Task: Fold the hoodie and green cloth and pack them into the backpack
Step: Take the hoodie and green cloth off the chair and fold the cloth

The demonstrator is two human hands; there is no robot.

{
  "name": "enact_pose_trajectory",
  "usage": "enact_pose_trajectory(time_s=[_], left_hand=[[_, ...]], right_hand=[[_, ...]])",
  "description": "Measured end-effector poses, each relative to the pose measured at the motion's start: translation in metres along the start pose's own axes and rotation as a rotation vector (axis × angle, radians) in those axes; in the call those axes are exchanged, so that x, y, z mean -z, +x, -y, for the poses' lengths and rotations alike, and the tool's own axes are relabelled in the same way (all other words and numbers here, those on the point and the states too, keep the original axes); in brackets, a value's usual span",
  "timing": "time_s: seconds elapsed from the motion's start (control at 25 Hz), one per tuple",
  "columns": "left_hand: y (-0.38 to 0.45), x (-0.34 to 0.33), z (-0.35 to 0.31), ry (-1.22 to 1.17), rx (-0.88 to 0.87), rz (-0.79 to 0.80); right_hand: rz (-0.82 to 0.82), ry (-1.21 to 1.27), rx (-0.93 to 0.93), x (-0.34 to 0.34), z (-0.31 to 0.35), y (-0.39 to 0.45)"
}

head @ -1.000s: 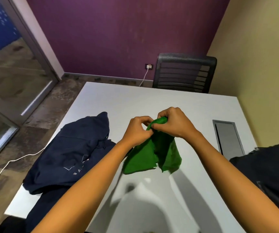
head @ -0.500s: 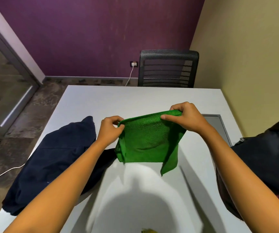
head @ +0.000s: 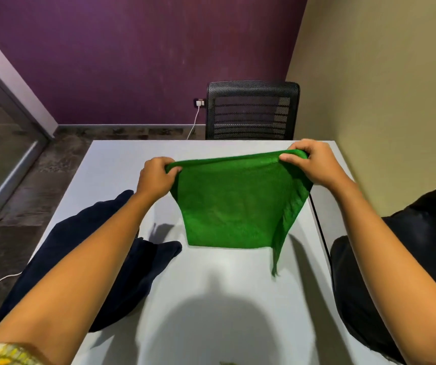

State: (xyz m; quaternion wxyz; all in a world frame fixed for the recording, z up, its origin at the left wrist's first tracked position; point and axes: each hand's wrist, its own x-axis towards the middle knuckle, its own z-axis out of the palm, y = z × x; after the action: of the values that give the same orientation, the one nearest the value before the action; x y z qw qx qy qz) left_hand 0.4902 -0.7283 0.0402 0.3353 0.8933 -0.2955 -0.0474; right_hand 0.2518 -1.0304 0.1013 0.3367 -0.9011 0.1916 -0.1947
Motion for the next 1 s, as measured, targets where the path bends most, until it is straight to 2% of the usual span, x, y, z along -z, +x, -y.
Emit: enact_pose_trajectory(time_s=[0.24, 0.32, 0.36, 0.48, 0.6, 0.72, 0.84, 1.0], left_hand=[[0.001, 0.008, -0.044, -0.14, -0.163, -0.334], [-0.015, 0.004, -0.044, -0.169, -0.257, -0.383], [-0.028, -0.003, -0.039, -0.186, -0.274, -0.372], [-0.077, -0.044, -0.004, -0.251, -0.154, -0.207], [-0.121, -0.095, 0.04, -0.15, -0.026, -0.004], [-0.153, -0.124, 0.063, -0.036, 0.028, 0.192], [-0.18, -0.136, 0.072, 0.024, 0.086, 0.328], [-0.208, -0.142, 0.09, -0.043, 0.247, 0.536]], right_hand=[[-0.302, 0.034, 0.118, 0.028, -0.009, -0.002], [-0.335, 0.037, 0.143, 0.029, -0.016, -0.019], [-0.299, 0.028, 0.14, 0.025, -0.024, -0.031], [-0.057, -0.026, 0.062, -0.002, -0.059, -0.077], [0.167, -0.118, -0.107, -0.046, -0.104, -0.129], [0.289, -0.191, -0.28, -0.083, -0.139, -0.175], [0.407, -0.253, -0.365, -0.104, -0.157, -0.209], [0.624, -0.354, -0.464, -0.11, -0.176, -0.236]])
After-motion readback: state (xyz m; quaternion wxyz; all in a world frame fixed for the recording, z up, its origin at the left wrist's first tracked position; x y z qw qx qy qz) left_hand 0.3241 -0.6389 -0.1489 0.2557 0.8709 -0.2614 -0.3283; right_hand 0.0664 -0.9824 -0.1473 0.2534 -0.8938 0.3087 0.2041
